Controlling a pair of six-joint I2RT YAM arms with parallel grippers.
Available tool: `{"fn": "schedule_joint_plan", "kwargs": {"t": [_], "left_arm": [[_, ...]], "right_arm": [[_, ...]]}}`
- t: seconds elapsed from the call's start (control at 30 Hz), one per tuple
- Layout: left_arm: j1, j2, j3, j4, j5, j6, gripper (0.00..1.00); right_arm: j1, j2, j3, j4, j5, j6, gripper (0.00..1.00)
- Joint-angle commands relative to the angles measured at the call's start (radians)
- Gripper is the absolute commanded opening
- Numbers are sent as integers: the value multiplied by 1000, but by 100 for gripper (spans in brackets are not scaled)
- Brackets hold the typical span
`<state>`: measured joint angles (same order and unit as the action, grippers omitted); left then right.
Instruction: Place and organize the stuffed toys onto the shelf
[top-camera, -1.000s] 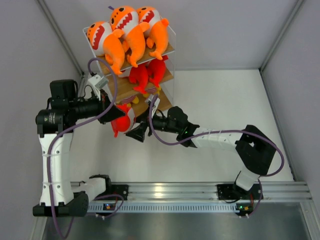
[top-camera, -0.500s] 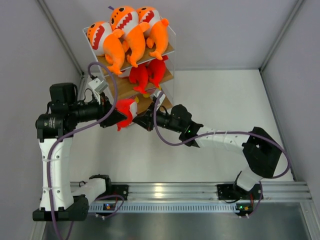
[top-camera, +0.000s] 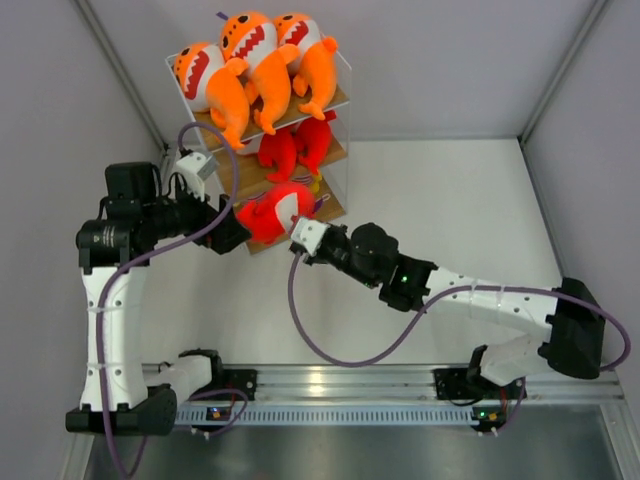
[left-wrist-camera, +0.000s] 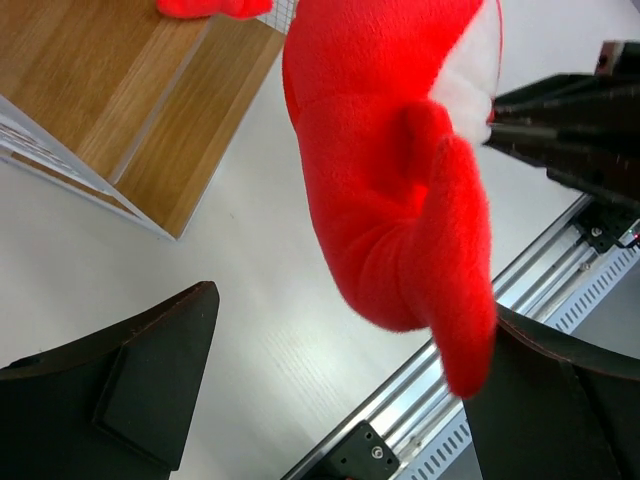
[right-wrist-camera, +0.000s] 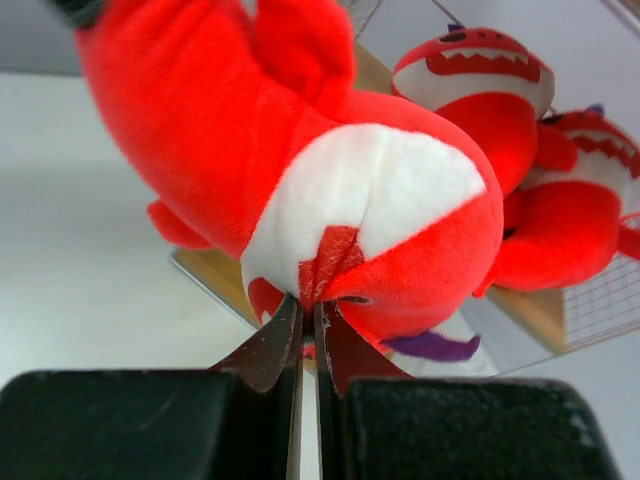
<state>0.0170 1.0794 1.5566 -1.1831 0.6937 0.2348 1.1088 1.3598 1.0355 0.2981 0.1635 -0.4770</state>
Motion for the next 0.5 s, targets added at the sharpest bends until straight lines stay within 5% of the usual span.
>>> {"fn": "schedule_joint_plan", "kwargs": {"t": [0.0,0.47], "left_arm": [[1,19,69,19,0,-3,98],[0,2,31,17,96,31,99]], "right_arm": [[114,33,35,19,148,-438,0],[193,128,121,90,188,-764,0]]}}
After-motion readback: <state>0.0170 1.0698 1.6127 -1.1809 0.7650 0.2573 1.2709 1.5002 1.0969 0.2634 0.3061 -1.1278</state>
